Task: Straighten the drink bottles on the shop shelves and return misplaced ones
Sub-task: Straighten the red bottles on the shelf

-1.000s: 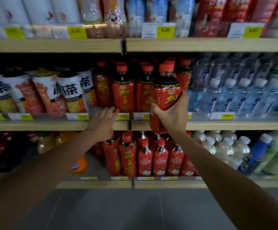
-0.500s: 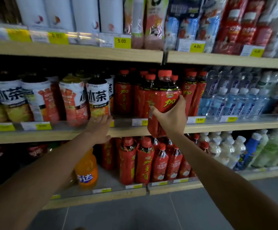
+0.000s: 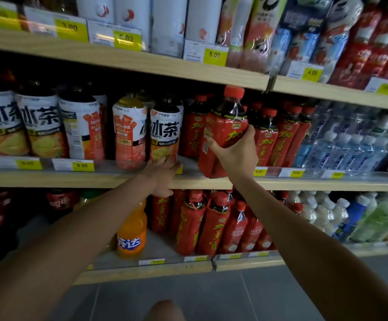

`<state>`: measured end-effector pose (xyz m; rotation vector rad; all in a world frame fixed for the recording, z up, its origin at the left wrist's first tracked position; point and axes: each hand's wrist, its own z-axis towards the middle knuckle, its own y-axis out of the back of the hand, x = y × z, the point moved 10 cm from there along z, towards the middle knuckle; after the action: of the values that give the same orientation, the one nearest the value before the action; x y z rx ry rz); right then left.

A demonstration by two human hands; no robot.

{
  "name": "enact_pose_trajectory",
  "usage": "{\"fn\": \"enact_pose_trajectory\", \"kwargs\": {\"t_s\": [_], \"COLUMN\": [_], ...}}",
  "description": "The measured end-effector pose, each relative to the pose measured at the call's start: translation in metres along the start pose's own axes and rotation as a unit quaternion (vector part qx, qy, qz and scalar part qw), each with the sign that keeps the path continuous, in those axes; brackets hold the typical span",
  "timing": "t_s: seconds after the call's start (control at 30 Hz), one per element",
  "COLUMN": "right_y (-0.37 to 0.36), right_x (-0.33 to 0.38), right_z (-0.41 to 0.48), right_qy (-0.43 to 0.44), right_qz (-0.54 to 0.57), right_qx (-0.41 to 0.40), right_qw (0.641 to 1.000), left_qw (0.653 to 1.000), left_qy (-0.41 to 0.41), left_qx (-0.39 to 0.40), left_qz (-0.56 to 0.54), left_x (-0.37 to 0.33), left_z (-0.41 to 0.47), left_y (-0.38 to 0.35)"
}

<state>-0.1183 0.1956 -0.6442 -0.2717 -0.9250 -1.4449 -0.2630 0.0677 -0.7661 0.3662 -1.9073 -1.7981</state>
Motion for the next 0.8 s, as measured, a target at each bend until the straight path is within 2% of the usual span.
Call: {"fn": "enact_pose_trajectory", "kwargs": {"t_s": [0.33, 0.8], "right_y": [-0.039, -0.091], "right_x": [-0.011, -0.023], "right_z": [0.008, 0.012], "right_qy": [-0.016, -0.036], "right_qz": [0.168, 0.145], "right_qx": [-0.004, 0.021], "right_qw": [0.986, 0.989], "left_qw": [0.998, 0.997], "left_qy": [-0.018, -0.019], "left_qx": [-0.052, -0.077], "left_qz": [0.020, -0.001], "left_x": [0.005, 0.006], "left_z": [-0.001, 0.000], "left_y": [0.001, -0.001]}}
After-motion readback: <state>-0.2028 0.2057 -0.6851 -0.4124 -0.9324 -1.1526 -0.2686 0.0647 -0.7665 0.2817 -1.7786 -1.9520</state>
